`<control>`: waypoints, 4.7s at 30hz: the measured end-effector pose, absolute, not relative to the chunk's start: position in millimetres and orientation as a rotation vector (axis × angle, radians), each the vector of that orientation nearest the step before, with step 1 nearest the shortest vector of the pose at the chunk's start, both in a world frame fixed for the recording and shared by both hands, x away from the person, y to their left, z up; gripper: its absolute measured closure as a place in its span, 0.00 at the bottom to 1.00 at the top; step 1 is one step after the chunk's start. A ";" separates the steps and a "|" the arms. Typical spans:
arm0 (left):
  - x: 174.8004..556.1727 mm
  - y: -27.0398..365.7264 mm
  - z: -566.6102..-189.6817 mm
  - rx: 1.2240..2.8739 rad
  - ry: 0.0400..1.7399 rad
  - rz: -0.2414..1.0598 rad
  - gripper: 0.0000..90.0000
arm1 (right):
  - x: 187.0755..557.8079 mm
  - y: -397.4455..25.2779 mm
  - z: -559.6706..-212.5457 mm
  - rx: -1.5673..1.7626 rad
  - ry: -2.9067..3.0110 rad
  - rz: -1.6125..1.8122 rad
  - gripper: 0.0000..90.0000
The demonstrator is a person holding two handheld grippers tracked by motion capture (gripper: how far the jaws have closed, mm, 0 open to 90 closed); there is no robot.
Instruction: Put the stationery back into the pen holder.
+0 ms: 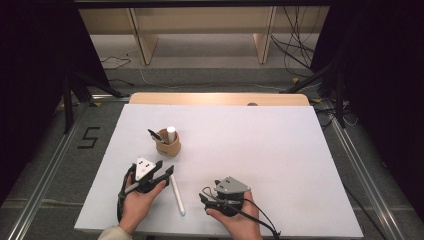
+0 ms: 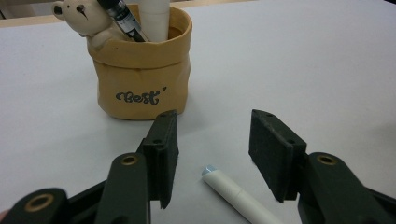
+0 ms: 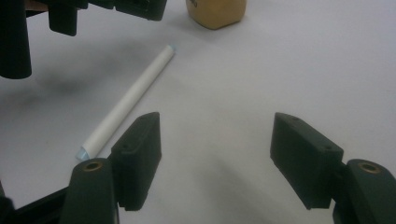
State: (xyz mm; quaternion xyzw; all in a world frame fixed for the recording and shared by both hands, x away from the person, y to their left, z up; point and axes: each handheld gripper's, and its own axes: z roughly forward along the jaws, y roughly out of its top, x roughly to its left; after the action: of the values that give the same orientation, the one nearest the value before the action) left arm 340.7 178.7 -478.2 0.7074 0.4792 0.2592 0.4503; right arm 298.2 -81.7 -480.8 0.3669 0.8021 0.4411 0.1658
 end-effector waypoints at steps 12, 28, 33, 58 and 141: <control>341.3 179.5 -477.5 1.743 1.186 0.642 0.58 | 294.0 -40.4 -479.3 1.054 2.313 1.211 0.42; 345.0 184.2 -477.5 1.723 1.208 0.644 0.58 | 304.7 13.5 -488.8 1.163 2.363 1.103 0.53; 346.4 187.8 -477.4 1.724 1.213 0.648 0.57 | 308.3 19.5 -488.8 1.169 2.374 1.078 0.57; 349.9 197.8 -476.4 1.703 1.252 0.669 0.57 | 315.7 42.3 -485.6 1.226 2.433 0.866 0.67; 348.2 201.8 -472.3 1.650 1.257 0.671 0.56 | 324.8 3.1 -465.9 1.178 2.480 1.031 0.88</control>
State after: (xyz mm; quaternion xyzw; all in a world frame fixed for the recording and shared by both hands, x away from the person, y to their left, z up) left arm 348.2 201.8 -472.3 0.6710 0.5113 0.2730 0.4624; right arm 324.8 3.1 -465.9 0.3996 0.8410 0.3496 0.1043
